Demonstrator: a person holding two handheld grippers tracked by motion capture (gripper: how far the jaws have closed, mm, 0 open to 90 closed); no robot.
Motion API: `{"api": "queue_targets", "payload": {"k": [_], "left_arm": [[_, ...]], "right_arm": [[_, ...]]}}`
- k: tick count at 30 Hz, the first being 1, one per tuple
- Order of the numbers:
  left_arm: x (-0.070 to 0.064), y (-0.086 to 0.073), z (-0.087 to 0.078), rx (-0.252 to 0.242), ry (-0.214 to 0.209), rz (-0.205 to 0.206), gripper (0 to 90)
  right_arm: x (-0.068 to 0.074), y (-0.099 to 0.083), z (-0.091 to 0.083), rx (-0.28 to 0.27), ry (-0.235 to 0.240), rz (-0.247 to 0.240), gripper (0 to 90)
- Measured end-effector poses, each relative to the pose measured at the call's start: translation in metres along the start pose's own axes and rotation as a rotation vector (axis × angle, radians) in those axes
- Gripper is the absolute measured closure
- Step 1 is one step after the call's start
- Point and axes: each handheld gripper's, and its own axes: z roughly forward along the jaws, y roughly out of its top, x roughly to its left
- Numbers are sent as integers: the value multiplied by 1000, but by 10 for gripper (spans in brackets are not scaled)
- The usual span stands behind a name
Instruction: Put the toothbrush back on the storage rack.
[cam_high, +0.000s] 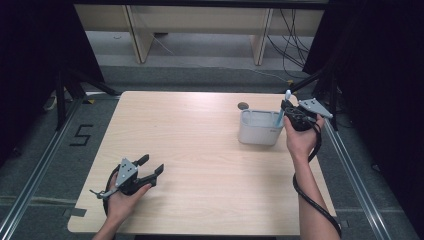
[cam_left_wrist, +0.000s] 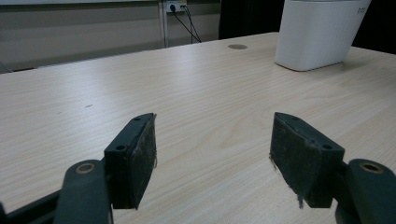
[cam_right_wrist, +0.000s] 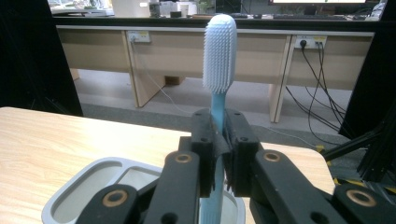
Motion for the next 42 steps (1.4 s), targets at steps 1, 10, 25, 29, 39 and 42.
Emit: {"api": "queue_targets", "payload": {"k": [1, 10, 25, 29, 39, 42], "left_arm": [[0, 0, 0, 0, 0, -2, 310], [0, 0, 0, 0, 0, -1, 310], [0, 0, 0, 0, 3, 0, 311], [-1, 0, -3, 19, 11, -3, 310], [-1, 0, -2, 16, 8, -4, 310], [-1, 0, -3, 16, 8, -4, 310]], "right_arm": [[-1, 0, 0, 1, 2, -17, 840], [-2, -6, 1, 2, -2, -23, 840], [0, -15, 2, 22, -3, -10, 839], [0, -18, 2, 22, -1, -3, 839], [-1, -24, 2, 28, -1, -16, 839], [0, -26, 2, 42, -5, 0, 839]]}}
